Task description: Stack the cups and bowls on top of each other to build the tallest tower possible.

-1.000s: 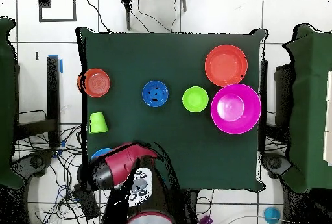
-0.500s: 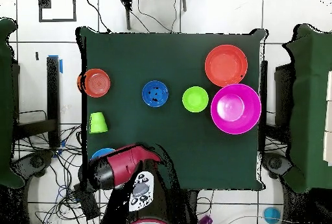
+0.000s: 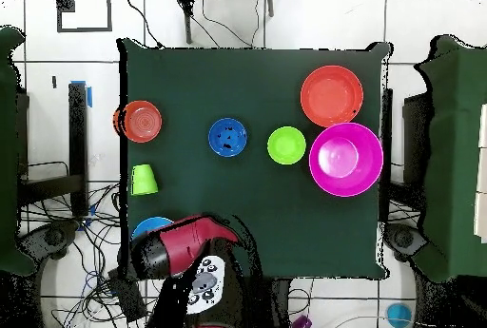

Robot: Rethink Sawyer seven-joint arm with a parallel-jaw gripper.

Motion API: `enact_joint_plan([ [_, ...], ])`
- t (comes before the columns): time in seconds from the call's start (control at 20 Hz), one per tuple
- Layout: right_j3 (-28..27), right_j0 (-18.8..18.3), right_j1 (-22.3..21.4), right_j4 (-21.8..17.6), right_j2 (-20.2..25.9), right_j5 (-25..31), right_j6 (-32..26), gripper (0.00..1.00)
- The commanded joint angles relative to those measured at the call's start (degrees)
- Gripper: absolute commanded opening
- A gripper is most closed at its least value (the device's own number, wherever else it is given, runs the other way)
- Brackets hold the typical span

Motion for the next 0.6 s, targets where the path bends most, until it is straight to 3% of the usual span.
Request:
enact_joint_plan([
  [0.05,-1.6,3.0,0.0,4.4,1.1,-1.6,9.9,1.0],
  [0.2,-2.4,5.1,-8.0,7.4,1.6,10.9,7.4,1.0],
  [0.3,-3.4,6.6,-10.2,8.4,1.4,15.7,6.7,1.0],
  [0.6,-4.0,10.9,-9.7,9.7,-0.6,16.6,10.0,1.0],
])
